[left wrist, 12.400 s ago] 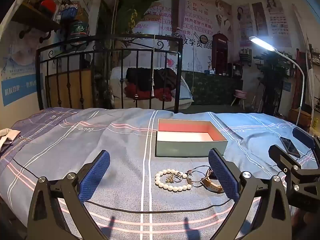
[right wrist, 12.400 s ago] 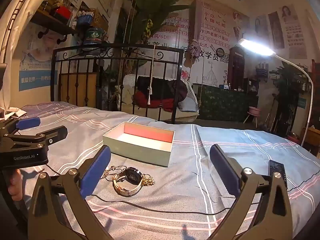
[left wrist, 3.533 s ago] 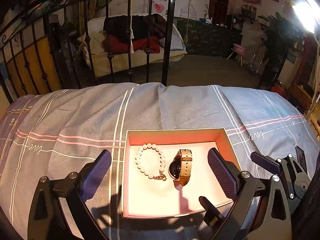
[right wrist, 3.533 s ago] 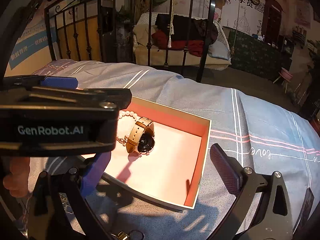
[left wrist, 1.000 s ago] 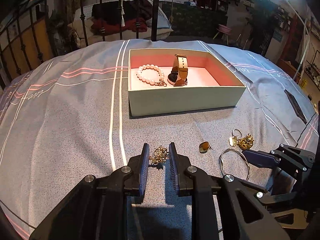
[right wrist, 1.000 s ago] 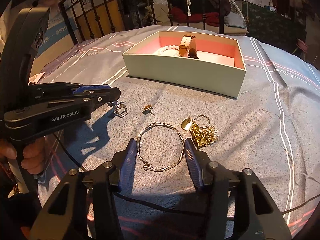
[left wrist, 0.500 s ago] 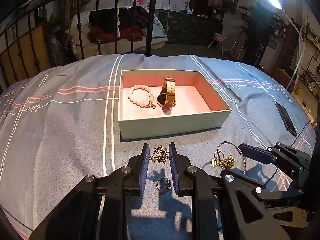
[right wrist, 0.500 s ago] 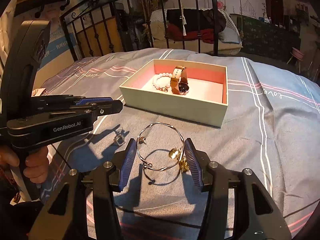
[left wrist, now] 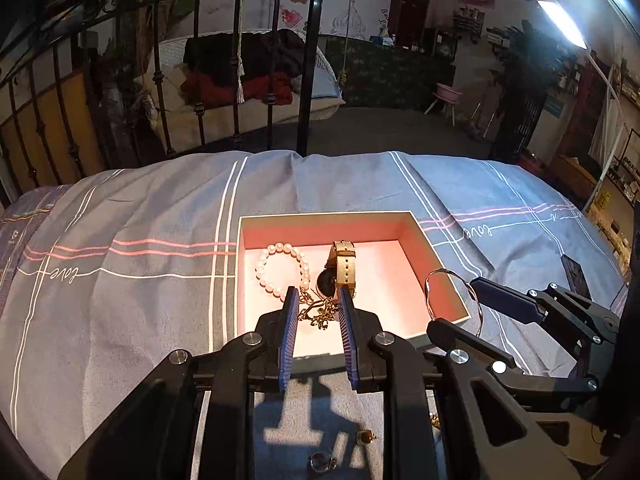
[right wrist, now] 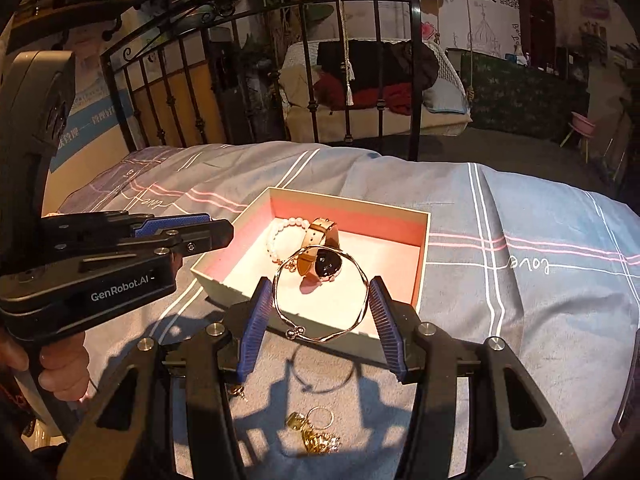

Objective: Organize jewelry
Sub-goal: 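Lower the gold chain and silver bangle into the box and open both grippers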

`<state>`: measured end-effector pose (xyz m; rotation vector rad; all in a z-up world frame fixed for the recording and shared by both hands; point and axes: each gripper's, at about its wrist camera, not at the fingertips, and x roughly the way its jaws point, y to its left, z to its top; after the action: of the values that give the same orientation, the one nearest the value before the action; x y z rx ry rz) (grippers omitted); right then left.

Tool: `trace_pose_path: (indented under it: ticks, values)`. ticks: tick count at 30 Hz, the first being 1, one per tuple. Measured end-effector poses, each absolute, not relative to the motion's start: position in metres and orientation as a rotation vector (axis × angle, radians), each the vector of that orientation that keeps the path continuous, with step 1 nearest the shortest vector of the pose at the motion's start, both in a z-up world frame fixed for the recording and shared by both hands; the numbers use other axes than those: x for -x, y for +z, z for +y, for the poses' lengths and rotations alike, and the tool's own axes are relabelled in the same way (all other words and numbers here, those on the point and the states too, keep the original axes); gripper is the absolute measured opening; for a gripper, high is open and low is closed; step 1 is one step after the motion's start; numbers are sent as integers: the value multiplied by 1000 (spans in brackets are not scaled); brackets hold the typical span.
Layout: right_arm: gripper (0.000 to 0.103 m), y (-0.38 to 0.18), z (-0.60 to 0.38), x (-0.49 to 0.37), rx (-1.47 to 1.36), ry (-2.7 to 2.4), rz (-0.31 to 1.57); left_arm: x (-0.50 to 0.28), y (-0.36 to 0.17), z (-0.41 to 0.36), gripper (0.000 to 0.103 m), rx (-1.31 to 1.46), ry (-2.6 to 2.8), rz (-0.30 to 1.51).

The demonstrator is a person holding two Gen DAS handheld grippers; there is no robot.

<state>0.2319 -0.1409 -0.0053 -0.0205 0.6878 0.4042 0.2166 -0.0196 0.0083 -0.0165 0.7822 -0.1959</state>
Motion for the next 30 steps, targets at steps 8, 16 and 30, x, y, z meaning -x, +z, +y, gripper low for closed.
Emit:
trace_pose_path:
  ticks: [8,16,30]
  values:
    - [50,-6,-146,-275,-18,344,720,-255,13,-25,20,42,-175,802]
    - [51,-17,-142,-291,8,318,759,-272,3,-30,20,41,-182,839]
    - [51,-49,-120,-297,88,351,851,-278,-23,-30,20,29,-179,915]
